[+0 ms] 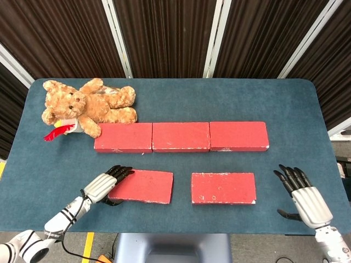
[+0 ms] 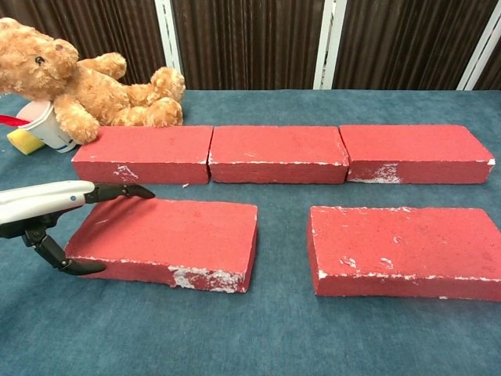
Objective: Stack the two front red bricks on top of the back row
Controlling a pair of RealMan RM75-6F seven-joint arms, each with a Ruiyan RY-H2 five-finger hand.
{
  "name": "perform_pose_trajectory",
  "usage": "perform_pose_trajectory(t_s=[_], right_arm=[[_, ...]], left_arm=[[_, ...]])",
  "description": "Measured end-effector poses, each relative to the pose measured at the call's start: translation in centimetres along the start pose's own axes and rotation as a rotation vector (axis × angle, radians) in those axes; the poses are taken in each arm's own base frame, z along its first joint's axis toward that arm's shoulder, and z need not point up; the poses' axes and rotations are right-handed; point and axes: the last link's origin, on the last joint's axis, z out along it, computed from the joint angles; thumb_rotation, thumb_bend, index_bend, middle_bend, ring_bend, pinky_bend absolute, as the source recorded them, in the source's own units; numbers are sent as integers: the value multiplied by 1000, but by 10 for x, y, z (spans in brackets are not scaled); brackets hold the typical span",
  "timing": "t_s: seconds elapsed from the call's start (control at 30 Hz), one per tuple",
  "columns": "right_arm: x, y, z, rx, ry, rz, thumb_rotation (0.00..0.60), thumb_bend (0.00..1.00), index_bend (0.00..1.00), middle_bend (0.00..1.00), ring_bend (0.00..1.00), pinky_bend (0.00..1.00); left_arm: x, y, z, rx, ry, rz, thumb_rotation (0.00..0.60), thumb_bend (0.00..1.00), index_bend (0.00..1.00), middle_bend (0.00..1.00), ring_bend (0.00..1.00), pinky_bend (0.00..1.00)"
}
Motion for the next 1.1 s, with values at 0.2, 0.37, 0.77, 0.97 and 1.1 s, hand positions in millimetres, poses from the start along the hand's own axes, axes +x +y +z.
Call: perform_pose_trajectory(t_s=[0.2, 0.37, 0.77, 0.97, 1.1], right_arm=[[0, -1, -1, 7, -16, 1, 600, 132, 0, 0, 0, 0], [-1, -1, 0, -1, -16, -8, 600, 132, 0, 0, 0, 0], [-1, 1, 1, -25, -12, -13, 600, 131, 0, 0, 0, 0], [-1, 2, 1, -32, -12, -12, 600, 131, 0, 0, 0, 0], [-1, 1, 1, -32, -12, -12, 600, 132, 0, 0, 0, 0]], left_arm=[[4, 2, 8, -8, -34, 18, 600, 258, 0, 0, 0, 0], [4, 2, 12, -2, -61, 38, 600, 250, 0, 0, 0, 0], [7, 2, 18, 3, -68, 48, 600, 265, 0, 280, 405, 582], [10, 4, 18, -21, -19, 35, 600, 298, 0, 468, 695, 902], [14, 4, 17, -35, 27, 28, 600, 309, 0, 477, 731, 932]])
